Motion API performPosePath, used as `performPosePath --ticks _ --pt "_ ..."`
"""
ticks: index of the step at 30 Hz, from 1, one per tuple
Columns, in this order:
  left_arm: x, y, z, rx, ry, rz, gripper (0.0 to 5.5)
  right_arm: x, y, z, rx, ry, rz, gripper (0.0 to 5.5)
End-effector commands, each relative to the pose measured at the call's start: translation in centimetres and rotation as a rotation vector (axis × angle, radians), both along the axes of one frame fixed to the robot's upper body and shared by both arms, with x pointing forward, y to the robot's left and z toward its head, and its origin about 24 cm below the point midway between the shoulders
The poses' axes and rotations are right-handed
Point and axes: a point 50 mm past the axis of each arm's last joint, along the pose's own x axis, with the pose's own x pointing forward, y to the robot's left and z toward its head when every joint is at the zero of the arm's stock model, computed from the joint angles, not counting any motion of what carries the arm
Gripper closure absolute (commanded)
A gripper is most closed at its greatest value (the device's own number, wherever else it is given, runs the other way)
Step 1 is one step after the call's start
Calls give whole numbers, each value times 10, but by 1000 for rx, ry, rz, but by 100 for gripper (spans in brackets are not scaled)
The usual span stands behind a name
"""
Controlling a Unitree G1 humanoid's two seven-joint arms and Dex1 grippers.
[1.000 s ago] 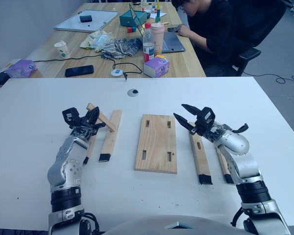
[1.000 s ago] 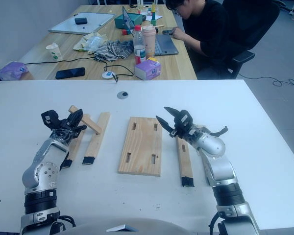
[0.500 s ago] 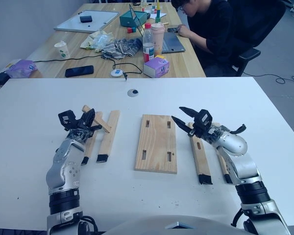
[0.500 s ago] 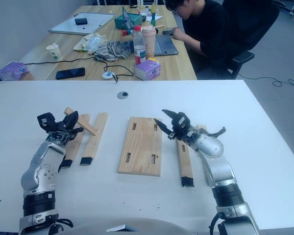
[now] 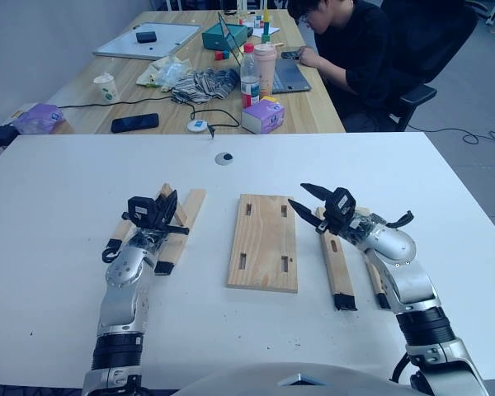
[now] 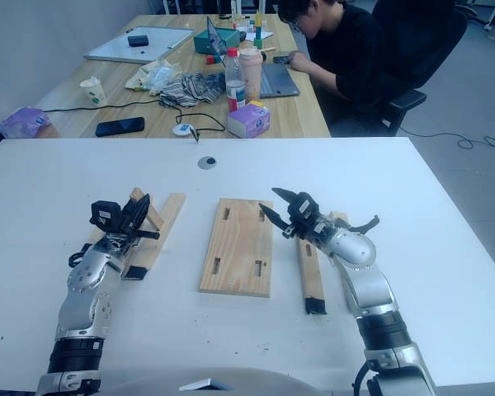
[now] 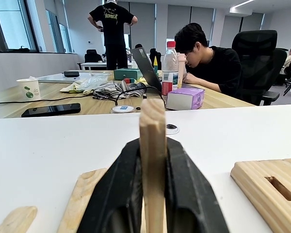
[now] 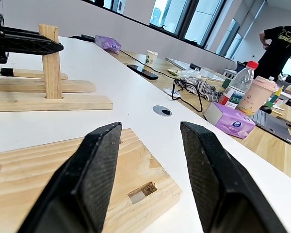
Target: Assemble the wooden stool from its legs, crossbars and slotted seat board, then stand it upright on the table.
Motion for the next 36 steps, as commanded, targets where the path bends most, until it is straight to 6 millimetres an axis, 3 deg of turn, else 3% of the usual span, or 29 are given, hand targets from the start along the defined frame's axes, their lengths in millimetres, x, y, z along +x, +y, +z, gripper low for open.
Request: performPosePath --ticks 1,4,5,11,18,28,31,36 --pt "-29 6 -53 -11 278 29 513 -1 0 1 -14 -7 10 326" --pt "-15 6 -28 -14 186 42 513 -1 0 1 -18 -8 12 326" --pt "-13 6 -23 -16 170 44 477 -1 0 1 -18 -9 12 326" --pt "-9 7 -6 6 147 30 392 -2 -1 0 -19 -16 -2 326" --pt "-33 19 -13 110 402 -25 291 -4 -6 -1 -26 -25 -33 326" --pt "-44 8 -20 92 545 -98 155 -4 -3 -3 -29 -18 -21 326" --pt "-47 8 -25 99 573 -107 155 -6 -2 -4 -28 -18 -18 326" --pt "-46 8 -27 123 584 -121 233 -6 -2 -3 -26 -19 -25 326"
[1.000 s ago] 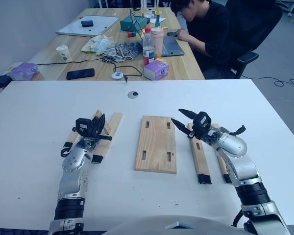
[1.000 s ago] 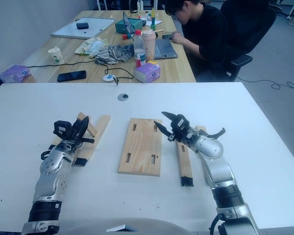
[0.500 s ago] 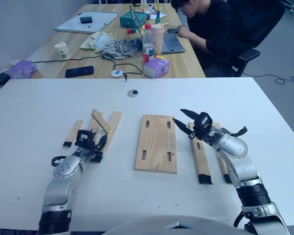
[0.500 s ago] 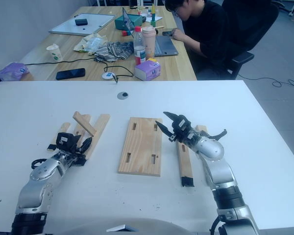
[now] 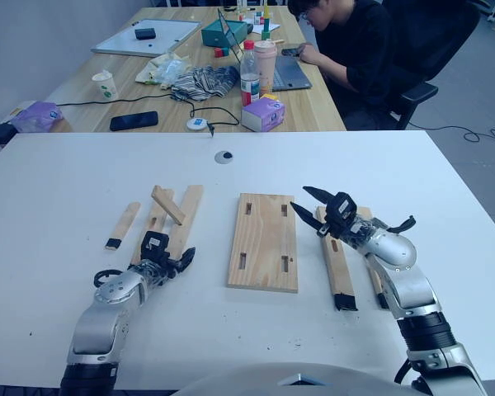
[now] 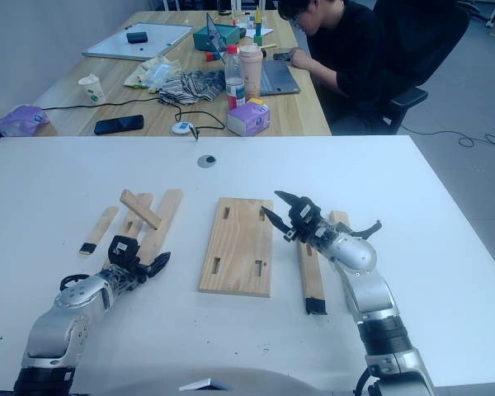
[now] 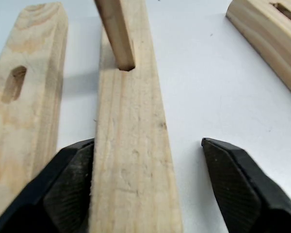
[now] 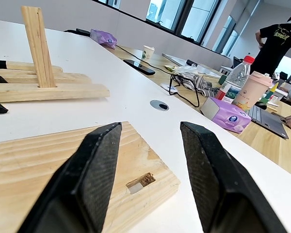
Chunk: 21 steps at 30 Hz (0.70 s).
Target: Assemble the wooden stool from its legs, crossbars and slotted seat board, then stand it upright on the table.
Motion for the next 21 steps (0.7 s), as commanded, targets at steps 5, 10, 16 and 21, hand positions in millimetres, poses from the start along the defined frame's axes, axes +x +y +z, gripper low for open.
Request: performPosePath --ticks 5,10,16,21 --pt "2 1 -3 13 12 -7 305 1 0 3 1 -7 -10 326" --pt "21 2 25 -91 -152 30 351 8 -6 10 -37 -39 -1 326" --pt "37 -38 81 -506 -327 -197 351 11 2 58 573 211 184 277" --pt "32 -73 118 -879 -325 -515 351 -3 27 80 710 490 555 189"
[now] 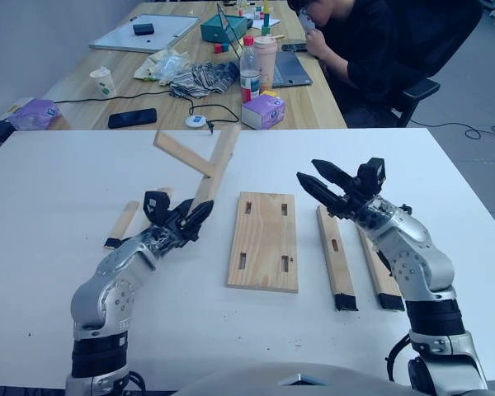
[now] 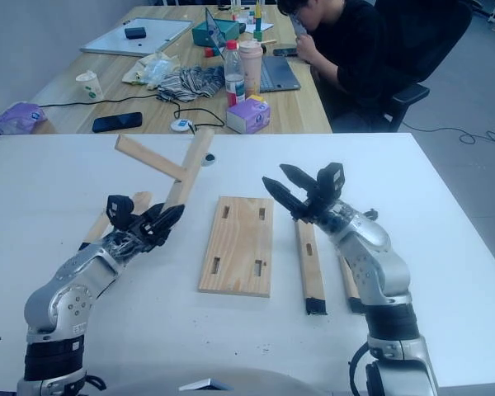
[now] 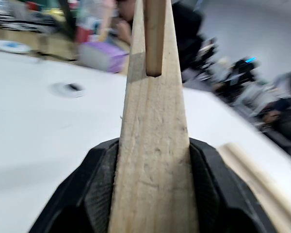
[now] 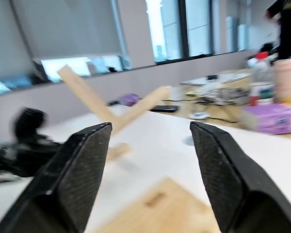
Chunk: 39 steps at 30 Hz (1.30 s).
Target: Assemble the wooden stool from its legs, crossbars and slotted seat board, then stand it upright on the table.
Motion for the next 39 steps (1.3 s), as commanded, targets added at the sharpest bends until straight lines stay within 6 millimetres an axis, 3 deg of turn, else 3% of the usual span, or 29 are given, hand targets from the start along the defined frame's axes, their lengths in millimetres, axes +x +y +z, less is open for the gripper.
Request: performPosePath --ticks 1,4,7,15,23,32,39 --pt "-5 -27 46 -241 -127 -291 351 -9 27 28 111 74 291 173" --pt "-12 -33 64 -353 -161 -406 351 -9 39 32 137 137 342 168" --pt "-19 -35 67 -404 -151 -448 351 -4 41 35 192 217 316 168" --pt "-25 -35 56 -373 -97 -453 351 0 32 53 334 290 330 168" --pt "-22 -32 55 -381 -96 -424 351 -10 31 55 292 297 408 168" --pt "-35 -39 49 -328 -83 -513 351 -6 38 53 306 320 387 168" --pt "-33 -40 48 -315 -92 -507 351 -8 35 57 370 336 436 277"
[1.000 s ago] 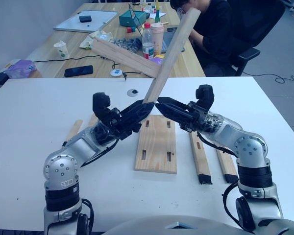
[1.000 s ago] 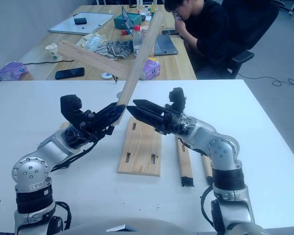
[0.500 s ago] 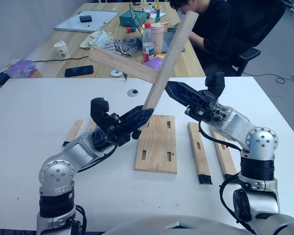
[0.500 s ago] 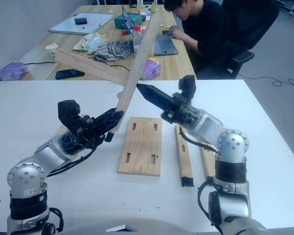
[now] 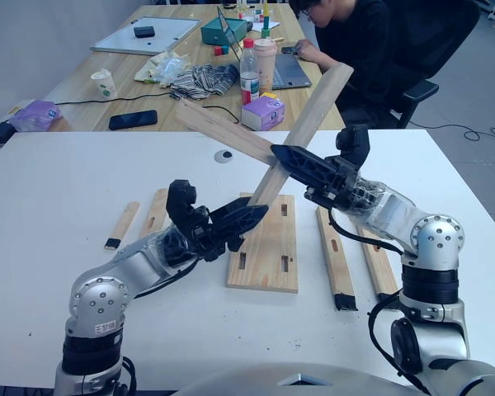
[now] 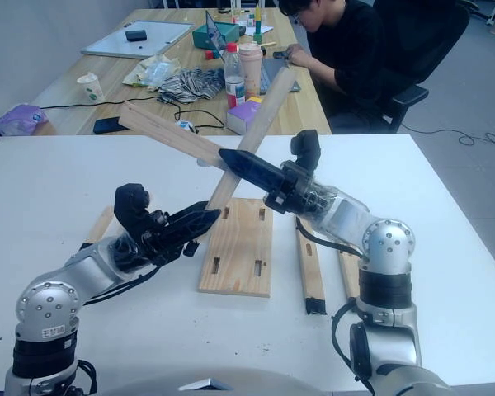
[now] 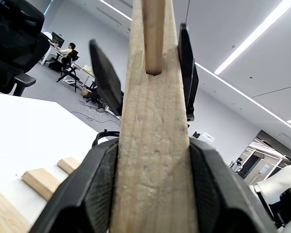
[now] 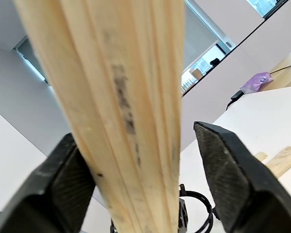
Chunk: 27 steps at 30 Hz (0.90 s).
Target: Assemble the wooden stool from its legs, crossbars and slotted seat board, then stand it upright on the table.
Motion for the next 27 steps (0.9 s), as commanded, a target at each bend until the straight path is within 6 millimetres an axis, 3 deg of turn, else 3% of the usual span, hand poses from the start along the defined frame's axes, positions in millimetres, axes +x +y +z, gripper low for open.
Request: performPosePath --ticks 1,3,11,12,16,21,24,27 --pt "1 -1 5 7 -38 -3 351 -2 0 9 46 -18 36 300" --pt "2 -1 6 10 -40 -3 351 -3 0 10 57 -17 46 333" --pt "6 -1 0 45 -18 32 351 -1 -1 11 58 -22 19 333" --pt "8 1 -2 60 -3 46 314 1 -2 11 54 -22 6 333" --pt "7 9 -16 119 43 53 263 6 -6 9 -45 -76 -76 335" --pt "3 41 -43 203 154 98 171 13 -19 -1 -213 -209 -213 338" --pt "2 68 -60 266 214 162 127 9 -30 -16 -326 -280 -216 339" --pt "3 82 -71 278 251 224 113 2 -36 -32 -424 -357 -189 340"
